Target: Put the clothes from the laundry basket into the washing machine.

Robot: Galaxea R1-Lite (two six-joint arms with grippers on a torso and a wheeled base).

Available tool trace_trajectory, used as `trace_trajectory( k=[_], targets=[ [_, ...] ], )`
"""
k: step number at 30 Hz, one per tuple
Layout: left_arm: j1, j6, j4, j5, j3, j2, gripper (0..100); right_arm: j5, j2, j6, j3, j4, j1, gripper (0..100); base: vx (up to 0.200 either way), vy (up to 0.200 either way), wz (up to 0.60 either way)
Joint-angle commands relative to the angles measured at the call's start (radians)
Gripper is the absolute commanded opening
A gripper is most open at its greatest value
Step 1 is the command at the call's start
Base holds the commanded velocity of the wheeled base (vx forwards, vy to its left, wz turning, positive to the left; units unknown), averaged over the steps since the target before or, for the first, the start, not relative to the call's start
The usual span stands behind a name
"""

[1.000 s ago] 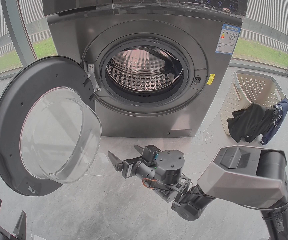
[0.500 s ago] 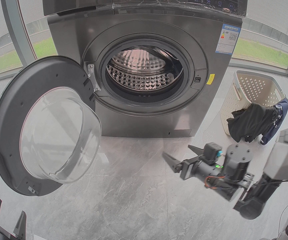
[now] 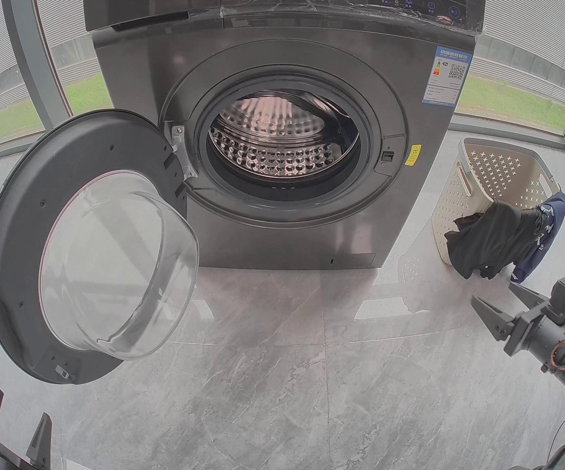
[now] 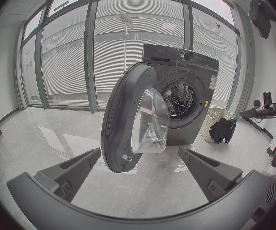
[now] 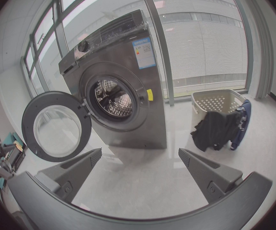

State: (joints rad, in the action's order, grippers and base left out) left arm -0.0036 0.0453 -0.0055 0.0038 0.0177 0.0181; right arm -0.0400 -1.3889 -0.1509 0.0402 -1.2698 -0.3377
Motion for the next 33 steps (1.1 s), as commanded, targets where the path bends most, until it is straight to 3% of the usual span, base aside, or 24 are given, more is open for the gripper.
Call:
trace_trajectory(
  k=[1,4,8,13,14,17,22,24,25,27,32,33],
  targets=[
    [0.001,0.001,-0.001,0.001,-0.018,-0.018,100,0.028,0.663,0.128,-0.034,0.63,0.115,100,0.0,0.0,0.0],
    [-0.001,0.001,-0.001,0.001,-0.018,-0.018,100,0.026,0.837,0.128,-0.025,0.83,0.157,100,0.0,0.0,0.0],
    [0.001,0.001,-0.001,0.001,-0.018,-0.018,100,0.038,0.993,0.142,-0.04,0.926,0.289,100,0.0,0.0,0.0],
    [0.001,0.001,-0.001,0.001,-0.018,-0.018,100,0.049,1.125,0.142,-0.04,1.046,0.302,100,0.0,0.0,0.0],
    [0.001,0.001,-0.001,0.001,-0.018,-0.018,100,0.049,1.199,0.143,-0.04,1.138,0.309,100,0.0,0.0,0.0],
    [-0.001,0.001,-0.001,0.001,-0.018,-0.018,100,0.052,1.325,0.14,-0.034,1.245,0.31,100,0.0,0.0,0.0],
    [0.001,-0.001,0.001,0.001,-0.018,-0.018,100,0.068,1.374,0.148,-0.039,1.235,0.316,100,0.0,0.0,0.0],
    [-0.001,-0.001,-0.001,0.001,-0.018,-0.018,100,0.095,1.389,0.157,-0.04,1.228,0.322,100,0.0,0.0,0.0],
    [0.001,0.001,-0.001,0.001,-0.018,-0.018,100,0.132,1.389,0.166,-0.039,1.235,0.321,100,0.0,0.0,0.0],
    [-0.001,0.001,-0.001,0.001,-0.018,-0.018,100,0.146,1.387,0.169,-0.034,1.244,0.319,100,0.0,0.0,0.0],
    [0.001,0.001,-0.001,0.001,-0.018,-0.018,100,0.143,1.386,0.165,-0.033,1.247,0.324,100,0.0,0.0,0.0],
    [-0.001,0.001,-0.001,0.001,-0.018,-0.018,100,0.117,1.386,0.136,-0.034,1.241,0.324,100,0.0,0.0,0.0]
  ],
)
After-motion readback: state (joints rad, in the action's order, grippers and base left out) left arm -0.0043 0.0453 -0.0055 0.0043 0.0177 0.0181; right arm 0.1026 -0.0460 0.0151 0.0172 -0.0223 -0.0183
